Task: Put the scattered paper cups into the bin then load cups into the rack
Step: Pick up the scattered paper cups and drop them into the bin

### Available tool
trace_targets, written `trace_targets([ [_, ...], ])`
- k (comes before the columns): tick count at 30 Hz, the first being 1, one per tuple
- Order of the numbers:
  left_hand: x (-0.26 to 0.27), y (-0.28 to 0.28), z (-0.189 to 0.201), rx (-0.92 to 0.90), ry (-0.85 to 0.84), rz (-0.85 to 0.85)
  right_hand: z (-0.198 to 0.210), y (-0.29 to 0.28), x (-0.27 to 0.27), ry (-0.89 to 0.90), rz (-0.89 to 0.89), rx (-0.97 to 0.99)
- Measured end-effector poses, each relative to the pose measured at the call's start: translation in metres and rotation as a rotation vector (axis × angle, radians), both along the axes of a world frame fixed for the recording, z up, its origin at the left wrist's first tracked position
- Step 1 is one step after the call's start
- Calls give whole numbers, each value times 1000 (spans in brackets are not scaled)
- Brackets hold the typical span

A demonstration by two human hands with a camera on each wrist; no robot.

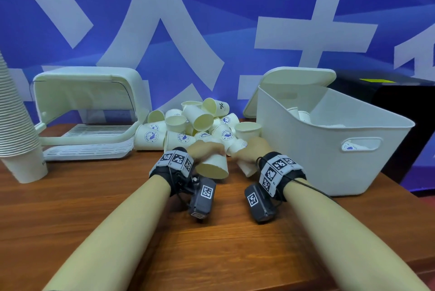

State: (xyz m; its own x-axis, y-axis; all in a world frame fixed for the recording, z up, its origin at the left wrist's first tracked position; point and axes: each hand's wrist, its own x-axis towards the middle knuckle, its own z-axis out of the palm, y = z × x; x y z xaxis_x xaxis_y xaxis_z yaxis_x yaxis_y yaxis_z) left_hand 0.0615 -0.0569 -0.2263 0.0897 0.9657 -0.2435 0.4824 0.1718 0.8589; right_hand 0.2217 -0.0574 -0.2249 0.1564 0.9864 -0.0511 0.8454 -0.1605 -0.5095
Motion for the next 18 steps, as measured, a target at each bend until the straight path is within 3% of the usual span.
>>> trace_targets([
  [7,-5,10,14,224,-360,219,24,-7,-22,419,-23,175],
  [14,-6,6,52,384,-503,331,65,-15,-24,431,11,388],
  [18,1,-2,83,513,-592,274,91,-21,-20,499,-20,487],
])
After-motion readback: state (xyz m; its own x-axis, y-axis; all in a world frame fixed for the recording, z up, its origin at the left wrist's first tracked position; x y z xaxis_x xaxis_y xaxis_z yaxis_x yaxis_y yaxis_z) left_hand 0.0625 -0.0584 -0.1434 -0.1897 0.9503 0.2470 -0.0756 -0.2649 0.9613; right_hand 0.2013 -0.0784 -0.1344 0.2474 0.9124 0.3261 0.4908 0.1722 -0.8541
